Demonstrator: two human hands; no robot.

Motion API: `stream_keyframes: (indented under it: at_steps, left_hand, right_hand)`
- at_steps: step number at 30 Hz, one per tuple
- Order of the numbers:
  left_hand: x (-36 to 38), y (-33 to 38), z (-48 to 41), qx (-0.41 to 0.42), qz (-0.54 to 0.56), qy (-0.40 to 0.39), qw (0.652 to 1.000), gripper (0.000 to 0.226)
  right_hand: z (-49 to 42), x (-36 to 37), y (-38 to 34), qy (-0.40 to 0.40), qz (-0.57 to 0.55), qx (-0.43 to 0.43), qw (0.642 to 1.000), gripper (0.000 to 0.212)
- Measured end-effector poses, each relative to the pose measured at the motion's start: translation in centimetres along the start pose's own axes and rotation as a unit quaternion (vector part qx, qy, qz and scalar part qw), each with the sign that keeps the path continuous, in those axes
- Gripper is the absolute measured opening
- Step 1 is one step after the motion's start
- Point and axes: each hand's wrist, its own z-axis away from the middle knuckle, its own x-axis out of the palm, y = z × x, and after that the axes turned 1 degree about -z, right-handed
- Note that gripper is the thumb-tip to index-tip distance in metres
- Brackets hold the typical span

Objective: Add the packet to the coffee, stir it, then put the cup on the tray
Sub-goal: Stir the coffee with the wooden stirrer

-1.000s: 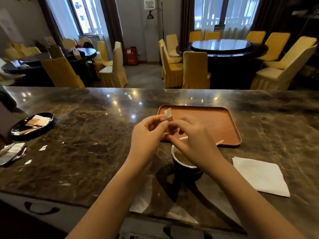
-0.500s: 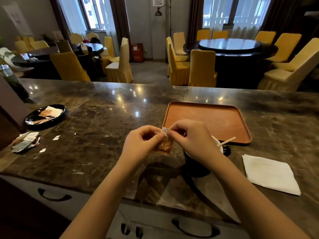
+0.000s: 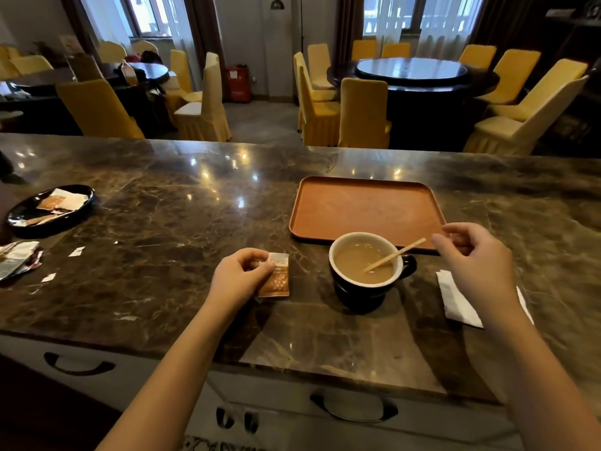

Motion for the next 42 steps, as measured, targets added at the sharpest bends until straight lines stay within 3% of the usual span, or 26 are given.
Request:
stream_keyframes:
  at_steps: [6,14,21,26,29,31,33,39,42]
  left_hand:
    - [-0.4,-1.6,-1.7,0.014,-0.132,0.012,0.991,0.015]
    - [-0.4,-1.8,-3.2,0.078,-0.251,0.022,0.965,0.024]
    - [0.0,-2.2,-3.0,0.125,-0.308,0.076,0.94,0.026]
    - [1.8,-0.9,-0.7,0.19,-0.284,0.155,0.927,0.028]
    - [4.7,0.2,1.5,0.261,-0.247,0.054,0.932,0.036]
    - [6.3,0.3,2.6,0.254,-0.246,-0.035,0.935,0.051]
    - [7.1,-0.3,2.7,0.245,-0.288,-0.076,0.923,0.06]
    - [7.8,-1.2,2.5,0.237,-0.416,-0.063,0.876,0.061]
    - [7.8,-1.4,2.6,0.227,-0.443,-0.057,0.865,0.061]
  right_hand:
    - [-0.8,1.1,0.7,-0.132,-0.097,0.08,0.983,0.025]
    - [-0.7,1.6,-0.1,-0.129,-0.173,0.072,0.974,0.006]
    - [0.3,1.3,-1.1,-0.206,-0.152,0.011,0.967,0.021]
    - [1.2,1.0,-1.9,-0.213,-0.134,-0.034,0.967,0.023]
    - [1.5,0.6,-2.1,-0.214,-0.109,-0.047,0.97,0.022]
    - [1.6,0.4,-2.2,-0.205,-0.087,-0.053,0.973,0.022]
    - [1.6,0.2,-2.0,-0.18,-0.065,-0.056,0.98,0.022]
    - [1.8,0.6,-1.5,-0.074,-0.01,-0.07,0.995,0.023]
    - [2.2,1.9,-1.8,-0.082,-0.033,-0.075,0.993,0.019]
